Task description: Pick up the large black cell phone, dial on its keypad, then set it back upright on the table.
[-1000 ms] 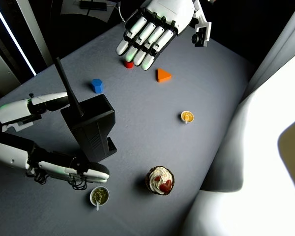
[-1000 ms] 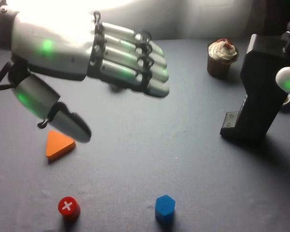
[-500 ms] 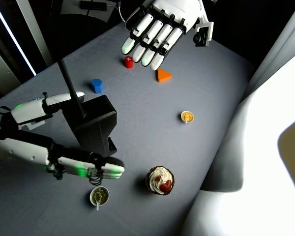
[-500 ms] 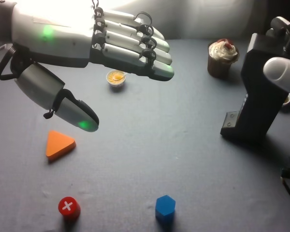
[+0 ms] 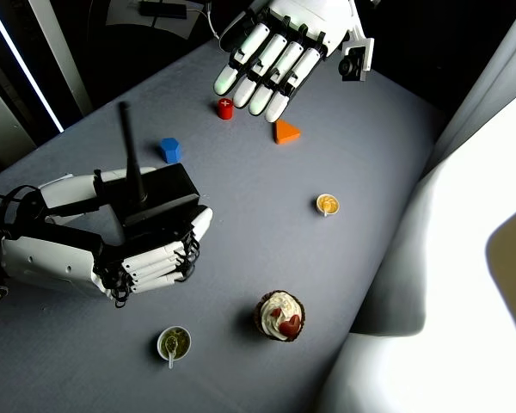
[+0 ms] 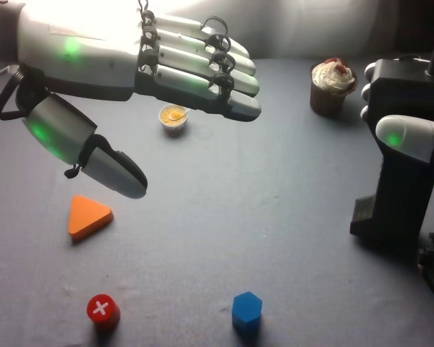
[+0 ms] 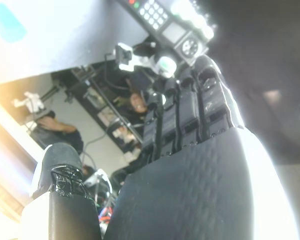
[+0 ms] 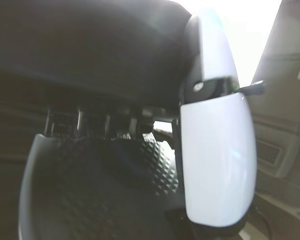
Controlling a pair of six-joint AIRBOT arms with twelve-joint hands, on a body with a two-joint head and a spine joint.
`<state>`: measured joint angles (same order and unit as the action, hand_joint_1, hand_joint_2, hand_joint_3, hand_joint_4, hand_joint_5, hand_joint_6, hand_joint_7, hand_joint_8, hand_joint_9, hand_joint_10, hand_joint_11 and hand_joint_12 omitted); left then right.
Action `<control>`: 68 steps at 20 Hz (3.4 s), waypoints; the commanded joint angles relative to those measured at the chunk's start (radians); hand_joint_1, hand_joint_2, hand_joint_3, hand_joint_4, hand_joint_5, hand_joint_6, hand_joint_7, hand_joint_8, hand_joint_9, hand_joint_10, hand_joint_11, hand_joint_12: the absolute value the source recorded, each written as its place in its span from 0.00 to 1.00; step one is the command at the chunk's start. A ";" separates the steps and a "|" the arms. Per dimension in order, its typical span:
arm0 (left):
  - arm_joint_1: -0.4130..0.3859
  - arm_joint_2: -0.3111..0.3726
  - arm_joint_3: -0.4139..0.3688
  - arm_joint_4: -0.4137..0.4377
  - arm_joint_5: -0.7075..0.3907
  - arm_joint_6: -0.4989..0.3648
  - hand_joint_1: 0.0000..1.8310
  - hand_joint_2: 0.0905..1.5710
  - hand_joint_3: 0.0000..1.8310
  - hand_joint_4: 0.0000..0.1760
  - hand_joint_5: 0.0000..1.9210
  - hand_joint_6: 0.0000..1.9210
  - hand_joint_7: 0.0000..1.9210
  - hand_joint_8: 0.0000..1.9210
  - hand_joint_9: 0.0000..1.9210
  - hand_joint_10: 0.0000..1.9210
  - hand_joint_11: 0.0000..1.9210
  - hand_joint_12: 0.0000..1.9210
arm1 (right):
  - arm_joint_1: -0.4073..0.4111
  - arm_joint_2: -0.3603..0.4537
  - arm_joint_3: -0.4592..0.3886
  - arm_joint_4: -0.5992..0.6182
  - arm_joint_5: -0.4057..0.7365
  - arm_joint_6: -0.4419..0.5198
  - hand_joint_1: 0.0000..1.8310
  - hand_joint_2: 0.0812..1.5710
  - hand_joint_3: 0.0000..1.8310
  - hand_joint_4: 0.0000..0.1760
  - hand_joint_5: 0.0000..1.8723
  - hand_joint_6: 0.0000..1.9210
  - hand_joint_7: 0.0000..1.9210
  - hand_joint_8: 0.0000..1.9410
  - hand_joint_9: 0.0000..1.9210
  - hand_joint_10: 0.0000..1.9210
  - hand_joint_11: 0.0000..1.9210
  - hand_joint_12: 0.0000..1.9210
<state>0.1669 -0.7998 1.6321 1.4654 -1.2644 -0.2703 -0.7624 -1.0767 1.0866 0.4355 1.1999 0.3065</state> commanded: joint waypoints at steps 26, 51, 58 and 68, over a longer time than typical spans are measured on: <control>-0.057 -0.004 -0.023 -0.050 -0.015 -0.056 0.71 0.79 0.03 0.34 0.06 0.00 0.34 0.82 0.48 1.00 0.44 1.00 | -0.214 0.209 -0.092 0.084 0.563 0.109 0.74 0.73 0.00 0.00 0.45 0.48 0.42 0.66 0.47 0.71 0.56 0.64; -0.039 -0.077 -0.203 -0.163 0.337 0.063 0.72 0.79 0.03 0.49 0.05 0.00 0.34 0.83 0.46 1.00 0.45 1.00 | -0.092 0.109 -0.050 0.022 0.564 -0.040 0.74 0.73 0.00 0.00 0.43 0.52 0.42 0.67 0.47 0.70 0.52 0.65; 0.016 -0.138 -0.202 -0.231 0.407 0.137 0.72 0.78 0.03 0.53 0.05 0.00 0.35 0.81 0.44 1.00 0.42 1.00 | -0.040 0.091 -0.076 -0.036 0.564 -0.087 0.74 0.73 0.00 0.00 0.46 0.48 0.40 0.69 0.46 0.72 0.52 0.68; 0.029 -0.202 -0.189 -0.352 0.505 0.283 0.72 0.78 0.03 0.50 0.05 0.00 0.35 0.82 0.44 1.00 0.43 1.00 | -0.024 0.091 -0.083 -0.064 0.564 -0.096 0.75 0.73 0.00 0.00 0.48 0.46 0.41 0.67 0.46 0.72 0.52 0.67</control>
<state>0.2169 -1.0016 1.4452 1.1694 -0.7040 0.0063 -0.7990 -0.9970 0.9997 0.3851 1.6268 0.1947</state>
